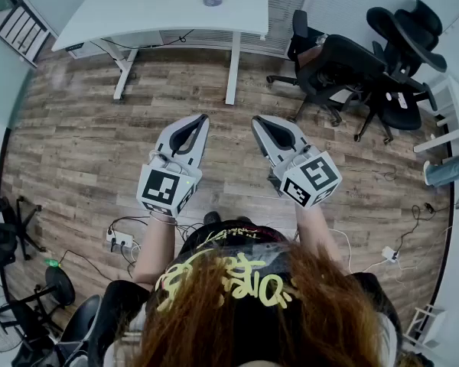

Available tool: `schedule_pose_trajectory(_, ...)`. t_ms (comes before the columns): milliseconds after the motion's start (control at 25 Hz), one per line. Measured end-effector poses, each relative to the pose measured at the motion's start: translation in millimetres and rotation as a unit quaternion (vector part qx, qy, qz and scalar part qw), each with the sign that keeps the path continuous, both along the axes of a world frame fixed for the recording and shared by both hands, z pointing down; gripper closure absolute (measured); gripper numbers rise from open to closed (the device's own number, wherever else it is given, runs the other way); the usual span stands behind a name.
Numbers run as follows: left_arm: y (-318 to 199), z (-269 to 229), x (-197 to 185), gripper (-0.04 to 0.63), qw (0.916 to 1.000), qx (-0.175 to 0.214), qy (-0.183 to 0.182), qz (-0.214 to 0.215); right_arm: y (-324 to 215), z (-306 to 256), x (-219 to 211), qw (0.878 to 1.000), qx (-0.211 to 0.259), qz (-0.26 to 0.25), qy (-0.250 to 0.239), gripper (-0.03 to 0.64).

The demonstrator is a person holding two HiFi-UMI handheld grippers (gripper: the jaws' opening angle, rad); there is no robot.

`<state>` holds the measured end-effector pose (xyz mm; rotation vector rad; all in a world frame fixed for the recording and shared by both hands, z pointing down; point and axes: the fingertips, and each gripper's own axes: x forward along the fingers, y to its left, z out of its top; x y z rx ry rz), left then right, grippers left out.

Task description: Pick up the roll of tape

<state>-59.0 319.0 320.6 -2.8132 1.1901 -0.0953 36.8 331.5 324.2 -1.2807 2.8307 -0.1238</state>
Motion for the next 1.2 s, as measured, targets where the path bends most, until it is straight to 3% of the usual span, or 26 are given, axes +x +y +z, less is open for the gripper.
schedule_pose_trajectory(560,3.9,-6.0,4.3,0.606,1.0,0.004,0.002,0.002,6.2,-2.8,0.9,1.0,0.006,-0.004,0.011,0.614)
schedule_pose_trajectory(760,-0.8,-9.2,-2.3,0.596,0.9996,0.0,0.021,-0.017,5.1,-5.6,-4.7,1.0,0.015,-0.001,0.009,0.614)
schedule_pose_trajectory(920,-3.1,-6.7,-6.4,0.489,0.9992,-0.007,0.028,-0.028,2.7,-3.4,-3.7,1.0,0.015,0.01,-0.004,0.588)
schedule_pose_trajectory(1080,-7.8,-8.3,-19.0,0.276,0.997,-0.012,0.054,-0.055,-1.9,-8.9,2.6,0.999,0.025,0.039,-0.023,0.33)
schedule_pose_trajectory(1200,-8.9,-10.7,-27.8,0.21,0.9958,-0.011,0.061,-0.068,-3.9,-10.9,2.4,0.998,0.031,0.052,-0.016,0.275)
